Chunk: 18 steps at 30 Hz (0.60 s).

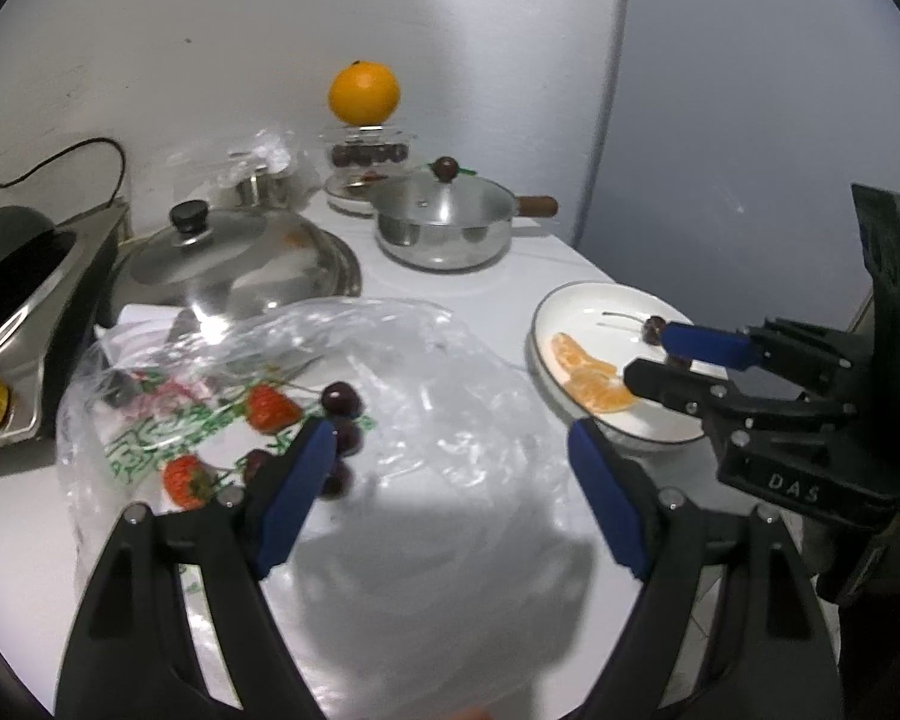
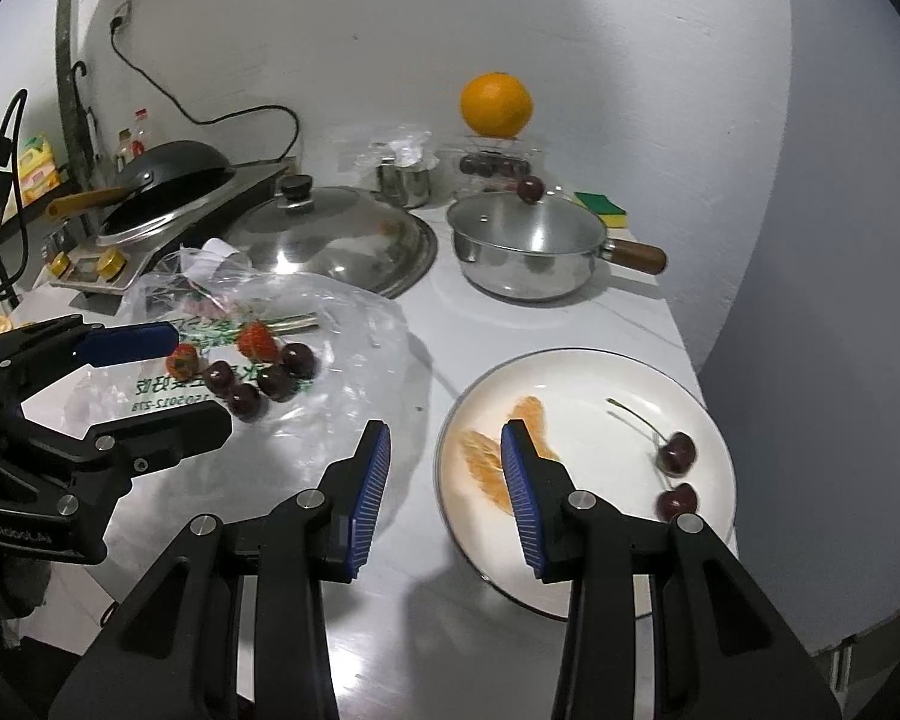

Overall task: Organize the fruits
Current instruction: 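Withdraw both open tools from the plate back toward the bag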

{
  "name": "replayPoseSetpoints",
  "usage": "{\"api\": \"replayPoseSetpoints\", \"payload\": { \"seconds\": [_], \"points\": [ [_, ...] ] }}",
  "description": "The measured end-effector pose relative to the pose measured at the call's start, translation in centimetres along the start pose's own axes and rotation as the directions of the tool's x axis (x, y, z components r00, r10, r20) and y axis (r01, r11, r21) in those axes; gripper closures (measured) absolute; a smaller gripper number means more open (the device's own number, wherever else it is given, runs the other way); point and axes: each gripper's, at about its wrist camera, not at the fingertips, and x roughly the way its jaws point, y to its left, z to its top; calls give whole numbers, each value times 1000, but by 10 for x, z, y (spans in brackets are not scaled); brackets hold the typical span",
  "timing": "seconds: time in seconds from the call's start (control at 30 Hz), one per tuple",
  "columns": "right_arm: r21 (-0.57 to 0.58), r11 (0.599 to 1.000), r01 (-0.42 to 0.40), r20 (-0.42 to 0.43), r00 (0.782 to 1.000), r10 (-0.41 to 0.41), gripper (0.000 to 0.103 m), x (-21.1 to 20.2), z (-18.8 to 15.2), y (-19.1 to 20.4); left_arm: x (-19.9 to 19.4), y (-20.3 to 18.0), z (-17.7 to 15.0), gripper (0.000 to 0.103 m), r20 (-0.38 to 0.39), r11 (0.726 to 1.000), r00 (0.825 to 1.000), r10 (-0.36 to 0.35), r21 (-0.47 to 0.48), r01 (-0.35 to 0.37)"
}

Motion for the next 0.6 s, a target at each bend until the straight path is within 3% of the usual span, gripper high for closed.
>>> {"api": "replayPoseSetpoints", "payload": {
  "seconds": [0.6],
  "points": [
    [-76,996,-52,-32,998,50,62,22,17,60,-16,64,-24,21,7,994,998,68,-87,-67]
  ]
}}
